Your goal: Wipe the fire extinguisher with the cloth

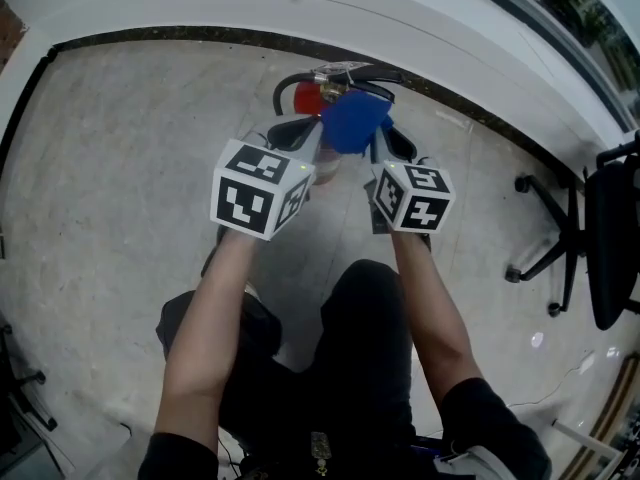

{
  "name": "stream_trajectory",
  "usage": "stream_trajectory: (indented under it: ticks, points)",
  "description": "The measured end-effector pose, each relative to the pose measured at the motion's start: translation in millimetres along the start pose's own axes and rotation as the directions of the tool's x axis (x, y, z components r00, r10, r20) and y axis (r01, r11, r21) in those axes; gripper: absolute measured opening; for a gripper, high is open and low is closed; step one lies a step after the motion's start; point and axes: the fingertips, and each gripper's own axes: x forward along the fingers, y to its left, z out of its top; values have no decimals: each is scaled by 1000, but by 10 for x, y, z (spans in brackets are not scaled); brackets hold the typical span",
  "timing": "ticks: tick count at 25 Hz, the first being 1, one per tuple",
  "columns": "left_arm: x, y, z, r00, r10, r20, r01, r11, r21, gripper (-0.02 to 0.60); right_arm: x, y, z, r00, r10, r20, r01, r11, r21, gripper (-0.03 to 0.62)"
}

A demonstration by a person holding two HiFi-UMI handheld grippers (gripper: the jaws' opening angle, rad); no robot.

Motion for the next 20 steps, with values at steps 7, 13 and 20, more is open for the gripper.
stream_trajectory:
  ticks: [7, 13, 20]
  points:
    - [-14, -126, 29, 994, -99, 33, 101, 994, -44, 247, -104, 322, 58, 995, 99, 17, -98, 994, -52, 26]
    - [-17, 241, -197, 1000, -4, -31, 1, 995, -96, 89, -118, 756, 21, 975, 222, 11, -221, 972, -83, 26]
    - [4, 669, -133, 993, 109, 36, -102, 983, -152, 57, -116, 1119, 43, 938, 346, 6, -342, 930, -133, 107]
